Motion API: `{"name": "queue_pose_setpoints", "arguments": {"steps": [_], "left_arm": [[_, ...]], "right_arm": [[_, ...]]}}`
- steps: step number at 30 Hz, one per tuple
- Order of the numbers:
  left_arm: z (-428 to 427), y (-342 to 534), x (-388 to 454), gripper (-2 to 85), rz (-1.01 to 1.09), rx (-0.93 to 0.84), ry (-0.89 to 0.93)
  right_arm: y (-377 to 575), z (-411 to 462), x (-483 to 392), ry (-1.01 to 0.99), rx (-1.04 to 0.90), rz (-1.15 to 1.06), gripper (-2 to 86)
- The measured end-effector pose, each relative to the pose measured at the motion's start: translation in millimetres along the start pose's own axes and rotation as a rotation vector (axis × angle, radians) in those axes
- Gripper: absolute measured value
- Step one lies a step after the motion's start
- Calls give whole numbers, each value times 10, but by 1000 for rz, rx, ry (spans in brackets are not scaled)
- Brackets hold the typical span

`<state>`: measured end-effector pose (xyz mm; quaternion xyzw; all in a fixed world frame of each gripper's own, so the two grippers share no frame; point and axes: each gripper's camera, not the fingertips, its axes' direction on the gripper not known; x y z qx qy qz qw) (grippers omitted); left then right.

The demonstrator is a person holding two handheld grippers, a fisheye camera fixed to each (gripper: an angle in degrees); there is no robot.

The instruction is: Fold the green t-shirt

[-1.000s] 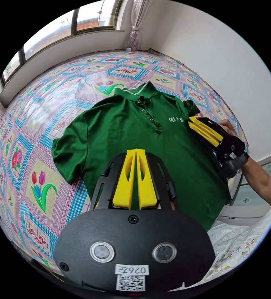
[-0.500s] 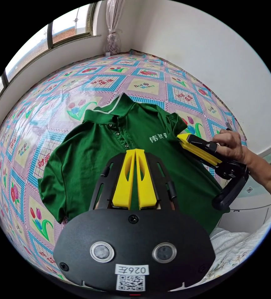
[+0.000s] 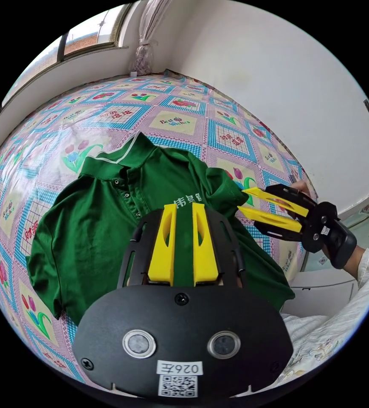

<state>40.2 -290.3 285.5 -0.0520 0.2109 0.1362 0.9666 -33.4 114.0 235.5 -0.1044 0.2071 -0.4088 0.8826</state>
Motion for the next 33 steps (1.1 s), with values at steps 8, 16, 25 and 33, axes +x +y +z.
{"name": "queue_pose_setpoints", "arguments": {"steps": [8, 16, 25, 33], "left_arm": [[126, -519, 394, 102, 148, -42, 27], [437, -750, 923, 182, 251, -109, -41], [717, -764, 887, 186, 175, -147, -61], [838, -817, 900, 173, 153, -110, -27]], "right_arm": [[662, 0, 648, -20, 48, 161, 31], [1645, 726, 1913, -361, 27, 548, 27], [2089, 2093, 3093, -770, 27, 640, 56], [2085, 2744, 3573, -856, -14, 617, 66]]}}
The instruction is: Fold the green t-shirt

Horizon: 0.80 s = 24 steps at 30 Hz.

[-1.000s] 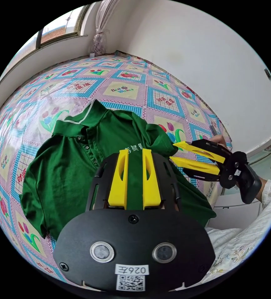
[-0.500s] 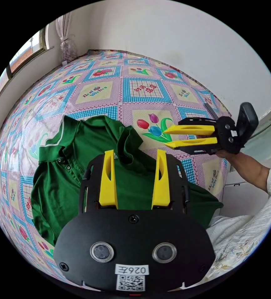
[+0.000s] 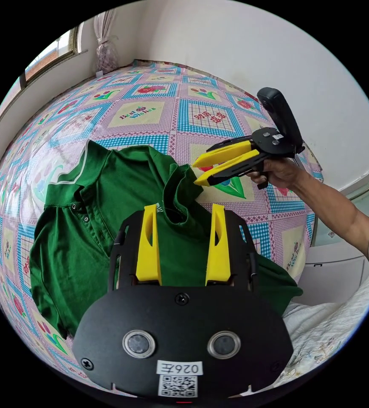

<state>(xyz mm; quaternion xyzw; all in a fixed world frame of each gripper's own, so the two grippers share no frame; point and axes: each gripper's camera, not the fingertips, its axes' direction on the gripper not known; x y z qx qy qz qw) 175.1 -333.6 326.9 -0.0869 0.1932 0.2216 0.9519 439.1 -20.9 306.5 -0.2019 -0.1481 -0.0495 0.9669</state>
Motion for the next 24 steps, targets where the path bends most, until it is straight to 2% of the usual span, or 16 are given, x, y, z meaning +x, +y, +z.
{"name": "queue_pose_setpoints", "arguments": {"steps": [4, 7, 11, 18, 24], "left_arm": [[48, 5, 15, 131, 7, 23, 2], [32, 49, 22, 80, 10, 58, -6], [15, 154, 12, 8, -15, 90, -38], [-9, 360, -88, -7, -113, 134, 1], [147, 607, -276, -7, -233, 111, 21]], "right_arm": [[-189, 69, 238, -51, -20, 9, 58], [-311, 136, 307, -73, -68, -26, 2], [-449, 23, 255, -55, -56, -89, -15], [-1131, -234, -218, 57, -37, -285, -16], [-1950, 457, -999, 167, -248, -588, -14]]}}
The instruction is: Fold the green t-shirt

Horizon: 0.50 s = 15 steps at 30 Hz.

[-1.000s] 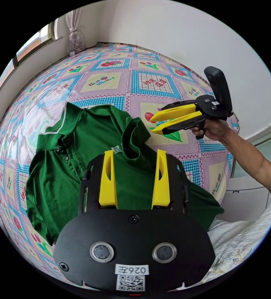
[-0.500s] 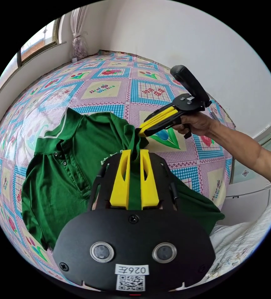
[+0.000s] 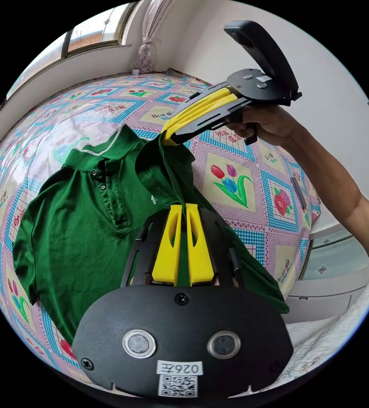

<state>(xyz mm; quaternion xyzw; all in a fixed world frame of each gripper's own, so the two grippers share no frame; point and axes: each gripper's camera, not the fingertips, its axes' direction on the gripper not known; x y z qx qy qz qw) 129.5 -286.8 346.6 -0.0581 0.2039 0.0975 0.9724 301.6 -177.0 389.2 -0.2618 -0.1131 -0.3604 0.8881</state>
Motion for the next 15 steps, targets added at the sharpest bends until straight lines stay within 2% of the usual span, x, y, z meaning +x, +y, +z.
{"name": "queue_pose_setpoints", "arguments": {"steps": [3, 8, 12, 15], "left_arm": [[127, 122, -105, -7, -45, -30, 4], [348, 318, -190, -6, -62, -87, 15], [467, 401, -279, -5, -82, -106, 40], [454, 491, -359, -2, -87, -94, 56]], "right_arm": [[-473, 488, -148, -31, -112, -93, -3], [-924, 1087, -423, -85, -286, -226, 101], [-1107, 902, -489, -63, -248, -256, 118], [-1081, 607, -355, -72, -158, -190, 112]]}}
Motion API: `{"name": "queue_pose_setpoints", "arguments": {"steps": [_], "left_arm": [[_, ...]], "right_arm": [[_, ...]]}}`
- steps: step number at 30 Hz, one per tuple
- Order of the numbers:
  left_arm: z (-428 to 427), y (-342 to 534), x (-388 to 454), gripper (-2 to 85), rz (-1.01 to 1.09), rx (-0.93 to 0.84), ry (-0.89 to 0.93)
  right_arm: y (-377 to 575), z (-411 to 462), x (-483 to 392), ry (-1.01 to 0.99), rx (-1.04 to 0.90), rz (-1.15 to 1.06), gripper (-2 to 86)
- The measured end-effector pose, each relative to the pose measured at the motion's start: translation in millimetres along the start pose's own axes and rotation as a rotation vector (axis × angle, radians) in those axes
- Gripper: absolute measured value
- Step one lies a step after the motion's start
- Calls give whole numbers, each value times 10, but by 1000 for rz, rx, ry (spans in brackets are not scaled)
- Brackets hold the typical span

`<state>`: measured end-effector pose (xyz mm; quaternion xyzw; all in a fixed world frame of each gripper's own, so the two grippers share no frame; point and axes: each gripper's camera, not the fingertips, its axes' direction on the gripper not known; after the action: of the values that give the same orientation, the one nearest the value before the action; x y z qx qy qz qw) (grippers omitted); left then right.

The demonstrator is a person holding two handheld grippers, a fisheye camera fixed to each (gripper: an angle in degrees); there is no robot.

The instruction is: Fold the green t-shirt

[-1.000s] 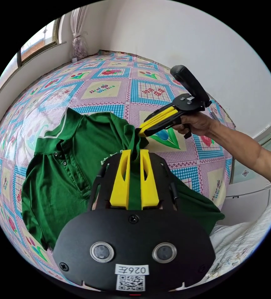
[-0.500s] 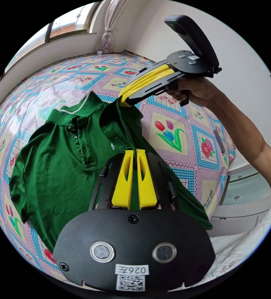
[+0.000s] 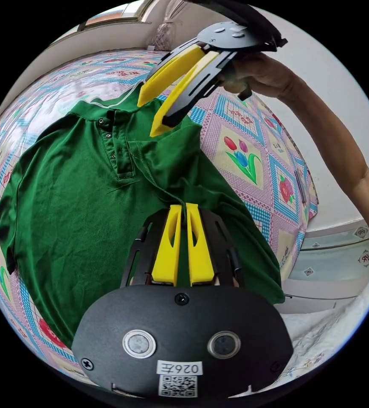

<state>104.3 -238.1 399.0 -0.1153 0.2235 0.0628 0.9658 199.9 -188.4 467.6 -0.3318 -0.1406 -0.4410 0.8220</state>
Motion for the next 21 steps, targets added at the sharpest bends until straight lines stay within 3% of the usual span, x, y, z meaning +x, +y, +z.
{"name": "queue_pose_setpoints", "arguments": {"steps": [4, 9, 21], "left_arm": [[11, 142, -213, 7, -48, 14, 80], [142, 98, -344, 8, -77, 13, 129], [316, -93, -277, -5, -22, 49, 125]], "right_arm": [[447, -215, 128, 18, 126, 142, 74], [813, 94, 24, 17, 106, 208, 32], [360, 729, -590, 338, -85, -115, 44]]}}
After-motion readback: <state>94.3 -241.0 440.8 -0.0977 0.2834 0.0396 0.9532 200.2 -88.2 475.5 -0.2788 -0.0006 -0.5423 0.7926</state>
